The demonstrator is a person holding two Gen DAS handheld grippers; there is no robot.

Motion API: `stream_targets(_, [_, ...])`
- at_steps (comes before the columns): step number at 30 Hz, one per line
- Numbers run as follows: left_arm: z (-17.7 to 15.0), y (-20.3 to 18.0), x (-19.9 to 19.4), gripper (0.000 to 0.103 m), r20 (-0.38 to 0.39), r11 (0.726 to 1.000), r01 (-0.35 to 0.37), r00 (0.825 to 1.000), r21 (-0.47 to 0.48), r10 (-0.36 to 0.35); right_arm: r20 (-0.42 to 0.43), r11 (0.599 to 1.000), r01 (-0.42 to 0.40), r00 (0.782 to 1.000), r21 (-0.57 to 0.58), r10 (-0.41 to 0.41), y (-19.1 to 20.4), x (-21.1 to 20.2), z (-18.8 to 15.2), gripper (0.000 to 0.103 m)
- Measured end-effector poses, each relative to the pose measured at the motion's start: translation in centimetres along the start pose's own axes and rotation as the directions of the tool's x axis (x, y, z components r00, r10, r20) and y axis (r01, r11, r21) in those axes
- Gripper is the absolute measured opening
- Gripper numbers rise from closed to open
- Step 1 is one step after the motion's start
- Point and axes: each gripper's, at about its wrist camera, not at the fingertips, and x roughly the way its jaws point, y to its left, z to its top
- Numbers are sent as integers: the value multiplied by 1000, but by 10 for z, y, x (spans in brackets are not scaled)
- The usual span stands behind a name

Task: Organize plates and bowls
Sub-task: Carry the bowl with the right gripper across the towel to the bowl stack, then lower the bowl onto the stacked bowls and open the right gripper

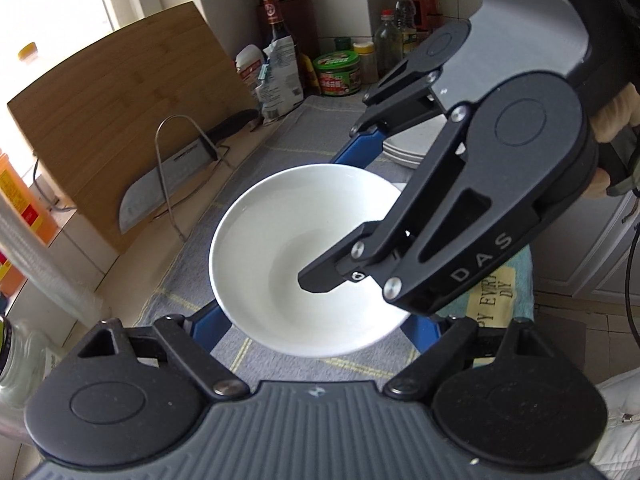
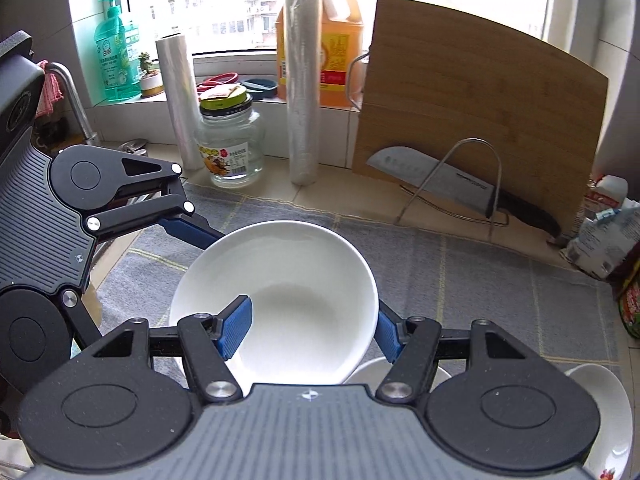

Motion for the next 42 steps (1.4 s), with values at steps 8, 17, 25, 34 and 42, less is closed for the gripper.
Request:
stream_targets(8, [32,-24,25,89,8,998,60,998,29,-60,-4,996,64,998,54,-64,-36,-20,-21,70])
stream_targets(17, [51,-21,54,89,-23,993,111,994,33,-111,-22,990,85,996,113,-83,-63,-21,-36,70])
stream_targets(25, [55,-21,68,89,-64,990,141,988,15,-140,-60,988,69,996,138,-61,-73,-6,-42,70])
stream_targets(34, [56,-18,75,89,-93,984,175,980,-15,-175,-78,986,55,996,160,-43,-78,2,-46,70])
stream_targets(42, [52,-17,82,89,-117,980,199,973,-19,-200,-99,983,50,995,179,-33,-78,9,-52,70])
